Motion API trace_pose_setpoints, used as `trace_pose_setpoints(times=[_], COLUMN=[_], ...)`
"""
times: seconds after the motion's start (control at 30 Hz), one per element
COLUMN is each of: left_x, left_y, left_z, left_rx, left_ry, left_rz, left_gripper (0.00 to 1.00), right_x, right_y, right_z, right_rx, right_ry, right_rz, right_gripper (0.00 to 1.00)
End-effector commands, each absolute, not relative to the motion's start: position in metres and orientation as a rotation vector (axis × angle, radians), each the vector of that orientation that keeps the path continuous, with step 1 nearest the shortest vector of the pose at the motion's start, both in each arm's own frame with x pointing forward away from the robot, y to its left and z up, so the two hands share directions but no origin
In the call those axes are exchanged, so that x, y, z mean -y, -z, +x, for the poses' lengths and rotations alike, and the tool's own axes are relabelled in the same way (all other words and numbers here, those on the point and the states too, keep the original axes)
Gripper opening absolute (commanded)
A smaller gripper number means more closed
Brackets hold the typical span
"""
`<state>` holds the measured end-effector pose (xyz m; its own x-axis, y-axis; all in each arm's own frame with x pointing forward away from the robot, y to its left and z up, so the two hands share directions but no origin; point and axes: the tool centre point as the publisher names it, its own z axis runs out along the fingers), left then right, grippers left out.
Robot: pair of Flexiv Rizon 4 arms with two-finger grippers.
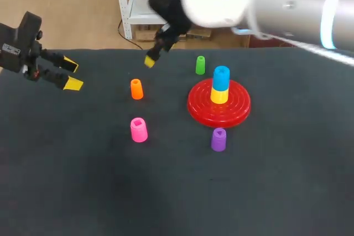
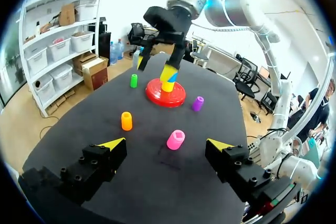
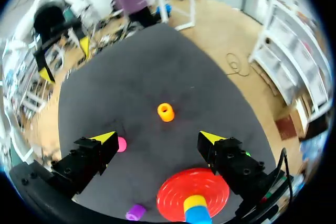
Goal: Pick up and stack the cylinders on the red base in this order: pink,purple,orange,green
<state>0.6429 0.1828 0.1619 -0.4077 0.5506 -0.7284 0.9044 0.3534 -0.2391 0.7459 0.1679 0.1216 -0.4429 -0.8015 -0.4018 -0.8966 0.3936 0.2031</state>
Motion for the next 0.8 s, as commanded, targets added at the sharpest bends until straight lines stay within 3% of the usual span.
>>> trace_pose_setpoints(times=[0.03, 0.8], left_x=[-0.183, -0.183], left_y=[-0.161, -0.161], left_z=[0.643, 0.643], left_rx=[-2.08, -2.08], left_ry=[0.863, 0.863], left_rz=[1.261, 1.261], left_gripper=[1.0, 1.0], right_x=[-0.182, -0.175], right_y=[-0.099, -0.096], right_z=[0.746, 0.751], right_rx=[-2.247, -2.215], right_ry=[-0.239, -0.092], right_rz=[-2.237, -2.221], right_gripper=[1.0, 1.0])
